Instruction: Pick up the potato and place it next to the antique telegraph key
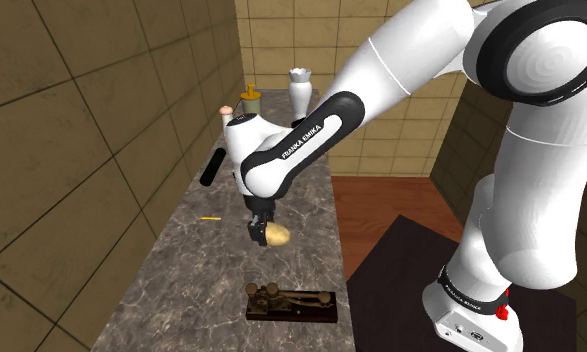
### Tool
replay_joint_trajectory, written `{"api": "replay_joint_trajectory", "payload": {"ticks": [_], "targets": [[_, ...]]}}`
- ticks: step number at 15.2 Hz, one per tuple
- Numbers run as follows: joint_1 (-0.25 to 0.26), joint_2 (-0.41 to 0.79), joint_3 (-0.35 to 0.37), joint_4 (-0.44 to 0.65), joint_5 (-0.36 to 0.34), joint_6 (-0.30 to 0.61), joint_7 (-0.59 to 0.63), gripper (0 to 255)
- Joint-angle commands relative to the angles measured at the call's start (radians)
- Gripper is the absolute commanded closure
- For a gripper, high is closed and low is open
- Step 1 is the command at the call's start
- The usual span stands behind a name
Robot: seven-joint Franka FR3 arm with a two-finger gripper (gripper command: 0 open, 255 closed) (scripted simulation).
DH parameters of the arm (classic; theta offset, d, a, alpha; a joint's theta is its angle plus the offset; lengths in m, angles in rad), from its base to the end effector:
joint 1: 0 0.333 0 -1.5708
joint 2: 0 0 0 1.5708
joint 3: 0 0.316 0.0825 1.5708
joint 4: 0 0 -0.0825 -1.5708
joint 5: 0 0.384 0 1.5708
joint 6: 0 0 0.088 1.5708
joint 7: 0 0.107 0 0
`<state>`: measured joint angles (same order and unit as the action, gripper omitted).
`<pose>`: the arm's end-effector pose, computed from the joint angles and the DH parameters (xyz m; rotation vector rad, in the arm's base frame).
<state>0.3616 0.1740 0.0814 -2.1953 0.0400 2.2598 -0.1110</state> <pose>0.4864 0.2318 0.2968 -3.0043 -0.8096 0.1788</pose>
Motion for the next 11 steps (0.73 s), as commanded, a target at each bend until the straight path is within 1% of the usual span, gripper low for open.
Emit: {"api": "replay_joint_trajectory", "payload": {"ticks": [1, 11], "targets": [[0.001, 0.015, 0.000, -0.010, -0.001, 0.026, 0.001, 255], [0.004, 0.117, -0.002, -0.028, -0.007, 0.145, 0.001, 255]]}}
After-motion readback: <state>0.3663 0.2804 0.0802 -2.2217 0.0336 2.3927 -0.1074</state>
